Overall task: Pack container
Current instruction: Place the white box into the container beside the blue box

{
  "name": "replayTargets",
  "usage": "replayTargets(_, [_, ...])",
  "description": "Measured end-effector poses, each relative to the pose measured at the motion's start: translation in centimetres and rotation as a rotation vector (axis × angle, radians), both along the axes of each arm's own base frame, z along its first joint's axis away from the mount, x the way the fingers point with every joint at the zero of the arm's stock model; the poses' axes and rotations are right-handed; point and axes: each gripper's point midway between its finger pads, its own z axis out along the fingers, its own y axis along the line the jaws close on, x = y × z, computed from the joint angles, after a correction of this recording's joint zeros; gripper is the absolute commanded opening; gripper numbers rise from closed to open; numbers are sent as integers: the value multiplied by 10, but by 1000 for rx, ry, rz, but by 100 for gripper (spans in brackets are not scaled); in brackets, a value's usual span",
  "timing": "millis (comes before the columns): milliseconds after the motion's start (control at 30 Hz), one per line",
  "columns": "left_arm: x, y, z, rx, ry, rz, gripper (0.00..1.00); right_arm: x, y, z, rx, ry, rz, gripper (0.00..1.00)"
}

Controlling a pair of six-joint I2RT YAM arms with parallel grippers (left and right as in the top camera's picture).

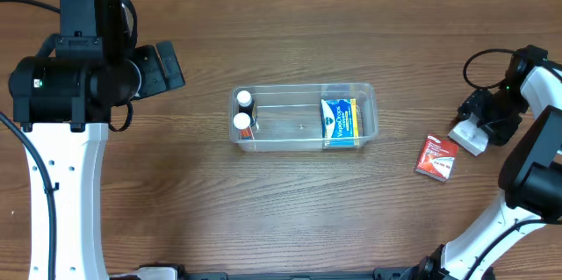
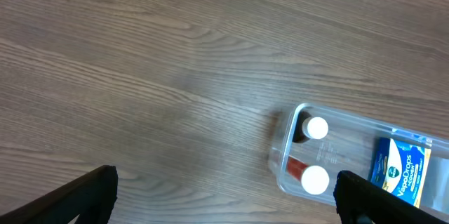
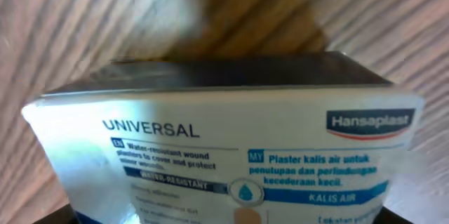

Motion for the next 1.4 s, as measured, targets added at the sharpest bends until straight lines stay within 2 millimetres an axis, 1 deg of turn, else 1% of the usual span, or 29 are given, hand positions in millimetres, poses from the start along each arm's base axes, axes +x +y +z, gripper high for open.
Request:
replayTargets(33, [0, 0, 0, 0, 0, 0, 100, 1, 3, 3, 13, 1, 2, 77])
replayTargets(67, [0, 0, 0, 0, 0, 0, 100, 6, 7, 10, 18, -15, 12, 77])
replayTargets(100, [0, 0, 0, 0, 0, 0, 100, 12, 12, 20, 15, -37, 26, 77])
replayTargets(133, [0, 0, 0, 0, 0, 0, 100, 20, 19, 35, 7, -72, 50, 77])
replayTargets(200, [0, 0, 0, 0, 0, 0, 100, 44, 52, 96, -32, -219, 145, 77])
replayTargets(233, [0, 0, 0, 0, 0, 0, 100, 50, 71, 125, -50, -287, 198, 77])
replayTargets(267, [0, 0, 0, 0, 0, 0, 100, 53, 96, 157, -63, -367, 264, 77])
replayTargets(300, [0, 0, 0, 0, 0, 0, 100, 50, 131, 189, -68, -448, 352, 77])
replayTargets(333, [0, 0, 0, 0, 0, 0, 100, 43, 179, 220, -53, -532, 469, 77])
replayTargets(367, [0, 0, 0, 0, 0, 0, 100, 38, 205, 231, -39, -565, 531, 77])
replayTargets(400, [0, 0, 0, 0, 0, 0, 100, 29, 242, 240, 0, -595, 614, 77])
replayTargets(433, [0, 0, 0, 0, 2, 0, 100, 24, 269, 240, 9, -600, 662, 77])
replayTargets(467, [-2, 0, -1, 0, 7, 0, 100, 17, 306, 237, 36, -603, 737, 78])
replayTargets(500, [-3, 0, -2, 0, 12, 0, 100, 9, 339, 231, 62, -598, 802, 78])
replayTargets(533, [-3, 0, -2, 1, 16, 0, 100, 3, 363, 222, 77, -581, 847, 78])
replayTargets(567, [-4, 0, -2, 1, 17, 0, 100, 2, 375, 213, 81, -566, 865, 78])
replayTargets(633, [-4, 0, -2, 1, 18, 0, 100, 4, 390, 185, 75, -499, 887, 78])
replayTargets(700, [-4, 0, -2, 1, 18, 0, 100, 8, 394, 146, 58, -398, 888, 78])
replayTargets(833, [-4, 0, -2, 1, 18, 0, 100, 10, 394, 99, 36, -276, 889, 78])
replayTargets(867, [-4, 0, -2, 1, 18, 0, 100, 10, 394, 92, 34, -260, 889, 78])
replayTargets(967, [-4, 0, -2, 1, 18, 0, 100, 11, 394, 80, 30, -233, 890, 78])
replayTargets(1000, [-4, 0, -2, 1, 18, 0, 100, 12, 395, 72, 29, -224, 890, 78])
replayTargets(1167, [-4, 0, -2, 1, 18, 0, 100, 17, 398, 52, 30, -221, 875, 79])
replayTargets(1233, [-4, 0, -2, 1, 18, 0, 100, 16, 398, 47, 30, -221, 871, 85])
replayTargets(1300, [-4, 0, -2, 1, 18, 0, 100, 14, 396, 43, 28, -213, 869, 85])
replayTargets(1400, [-4, 0, -2, 1, 18, 0, 100, 14, 395, 43, 27, -211, 866, 86])
